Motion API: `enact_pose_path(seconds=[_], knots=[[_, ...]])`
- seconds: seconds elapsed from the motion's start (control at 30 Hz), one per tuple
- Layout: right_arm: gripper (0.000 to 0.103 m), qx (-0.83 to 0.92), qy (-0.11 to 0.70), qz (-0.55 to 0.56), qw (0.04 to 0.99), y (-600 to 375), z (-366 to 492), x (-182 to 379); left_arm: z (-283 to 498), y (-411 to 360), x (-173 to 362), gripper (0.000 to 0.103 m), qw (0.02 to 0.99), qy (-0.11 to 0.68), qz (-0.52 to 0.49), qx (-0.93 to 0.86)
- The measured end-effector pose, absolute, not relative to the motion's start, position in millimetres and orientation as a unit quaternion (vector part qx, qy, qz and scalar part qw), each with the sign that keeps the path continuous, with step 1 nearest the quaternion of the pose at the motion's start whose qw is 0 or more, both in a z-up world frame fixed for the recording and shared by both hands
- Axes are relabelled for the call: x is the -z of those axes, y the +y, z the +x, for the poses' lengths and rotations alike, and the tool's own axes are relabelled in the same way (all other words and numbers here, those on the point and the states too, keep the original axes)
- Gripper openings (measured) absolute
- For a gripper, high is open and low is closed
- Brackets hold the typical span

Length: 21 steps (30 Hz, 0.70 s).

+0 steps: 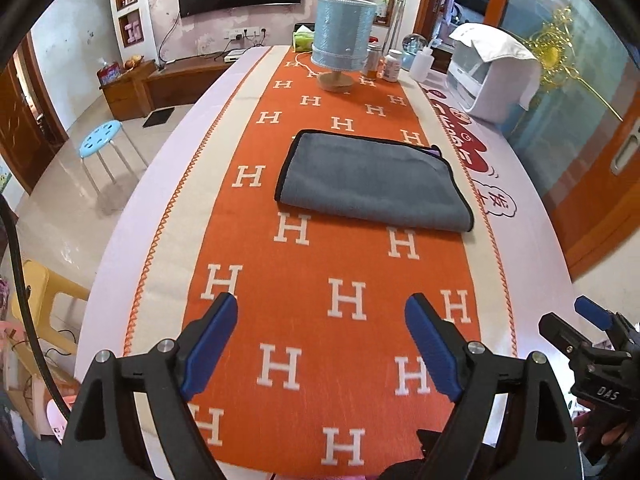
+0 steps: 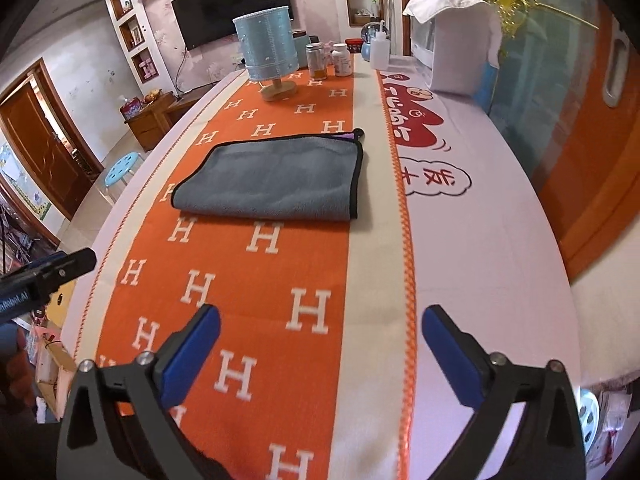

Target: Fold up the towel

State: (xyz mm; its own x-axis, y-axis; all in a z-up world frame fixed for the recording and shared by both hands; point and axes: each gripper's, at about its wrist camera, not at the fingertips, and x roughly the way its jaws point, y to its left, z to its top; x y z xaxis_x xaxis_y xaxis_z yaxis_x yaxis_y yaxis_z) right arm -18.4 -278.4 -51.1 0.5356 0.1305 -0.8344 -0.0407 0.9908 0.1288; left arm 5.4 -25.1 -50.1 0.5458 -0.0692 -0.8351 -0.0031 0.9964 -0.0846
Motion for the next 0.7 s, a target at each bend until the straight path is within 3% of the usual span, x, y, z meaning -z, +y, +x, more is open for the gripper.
enact_pose_path(seconds=[0.57,0.7], knots=[[0.103,-0.066,0.482,0.090,0.869,-253.4,-59.5,-5.5,-27.9,-22.7,4.1,0.092,0.885,0.463,-0.029,0.035],[0.103,-0.057,0.478,0.091,0.872,-242.6,-66.6,-17.0,-35.2,-16.8,-4.0,0.102,0.889,0.454,-0.030,0.039]])
